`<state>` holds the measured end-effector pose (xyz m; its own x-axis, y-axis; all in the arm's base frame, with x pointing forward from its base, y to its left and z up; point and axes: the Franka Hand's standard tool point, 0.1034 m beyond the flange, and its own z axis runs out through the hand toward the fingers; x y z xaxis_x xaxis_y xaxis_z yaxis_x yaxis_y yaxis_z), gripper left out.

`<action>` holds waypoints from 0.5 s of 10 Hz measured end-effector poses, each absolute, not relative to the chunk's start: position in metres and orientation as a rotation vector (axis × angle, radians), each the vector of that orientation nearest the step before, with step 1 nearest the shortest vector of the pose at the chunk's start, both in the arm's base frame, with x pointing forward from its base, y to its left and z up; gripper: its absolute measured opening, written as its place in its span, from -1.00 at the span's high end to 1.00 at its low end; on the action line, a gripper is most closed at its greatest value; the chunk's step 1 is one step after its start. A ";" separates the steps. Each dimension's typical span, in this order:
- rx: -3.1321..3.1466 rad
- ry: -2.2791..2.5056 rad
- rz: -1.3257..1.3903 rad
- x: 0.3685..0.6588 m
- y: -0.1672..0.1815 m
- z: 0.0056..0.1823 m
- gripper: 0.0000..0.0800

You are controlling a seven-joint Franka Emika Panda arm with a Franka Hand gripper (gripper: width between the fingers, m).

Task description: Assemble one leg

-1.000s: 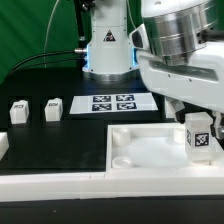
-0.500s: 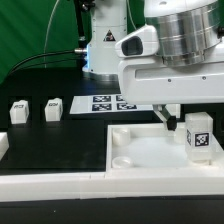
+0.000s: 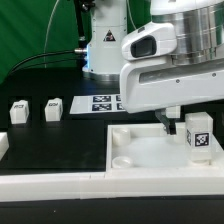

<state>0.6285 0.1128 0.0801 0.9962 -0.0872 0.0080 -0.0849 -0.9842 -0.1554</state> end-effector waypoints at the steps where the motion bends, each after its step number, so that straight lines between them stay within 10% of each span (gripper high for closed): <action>1: -2.983 0.129 -0.022 0.629 0.113 0.080 -0.62; 5: -2.986 0.134 -0.022 0.629 0.109 0.080 0.26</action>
Offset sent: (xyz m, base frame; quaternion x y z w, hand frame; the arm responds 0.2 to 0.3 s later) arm 0.0000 0.0000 0.0000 0.0000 0.0000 0.0000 1.0000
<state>0.6287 0.1093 0.0797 0.9959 -0.0904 0.0077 -0.0882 -0.9844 -0.1522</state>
